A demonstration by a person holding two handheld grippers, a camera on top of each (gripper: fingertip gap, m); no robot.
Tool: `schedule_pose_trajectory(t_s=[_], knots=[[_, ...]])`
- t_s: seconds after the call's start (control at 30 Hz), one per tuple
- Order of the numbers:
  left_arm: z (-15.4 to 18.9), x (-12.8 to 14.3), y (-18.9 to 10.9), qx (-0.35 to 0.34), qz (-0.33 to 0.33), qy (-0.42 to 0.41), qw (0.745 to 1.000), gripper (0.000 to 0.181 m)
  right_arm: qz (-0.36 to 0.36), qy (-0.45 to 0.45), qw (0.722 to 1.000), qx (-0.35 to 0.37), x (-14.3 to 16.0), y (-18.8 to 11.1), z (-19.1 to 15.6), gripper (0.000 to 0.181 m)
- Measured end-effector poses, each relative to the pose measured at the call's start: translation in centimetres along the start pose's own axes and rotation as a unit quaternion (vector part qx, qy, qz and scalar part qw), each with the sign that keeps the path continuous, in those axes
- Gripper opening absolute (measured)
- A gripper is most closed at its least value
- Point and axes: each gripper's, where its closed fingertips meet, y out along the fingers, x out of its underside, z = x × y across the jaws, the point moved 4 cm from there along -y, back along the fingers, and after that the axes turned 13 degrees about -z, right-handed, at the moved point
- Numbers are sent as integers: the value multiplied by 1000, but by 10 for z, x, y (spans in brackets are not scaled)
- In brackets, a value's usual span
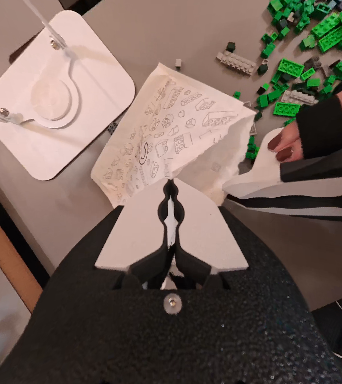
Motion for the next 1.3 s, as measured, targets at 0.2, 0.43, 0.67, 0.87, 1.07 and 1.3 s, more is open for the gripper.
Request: schedule_pose_trajectory(t_s=[0.2, 0.43, 0.67, 0.87, 1.07, 1.3], knots=[[9, -3, 6, 3, -18, 19, 1000, 0, 90, 162, 981, -57, -2, -27, 24, 18], [24, -5, 9, 27, -26, 50, 998, 0, 36, 203, 979, 8, 15, -19, 38, 36], [31, -4, 6, 49, -19, 67, 996, 0, -25, 184, 982, 41, 23, -6, 36, 12], [29, -5, 2, 50, -3, 64, 997, 0, -15, 197, 979, 52, 21, -8, 38, 0], [27, -9, -4, 35, 22, 56, 998, 59, -15, 213, 975, 53, 22, -8, 40, 0], [31, -1, 5, 34, -15, 93, 995, 39, -14, 209, 976, 56, 23, -9, 41, 0]])
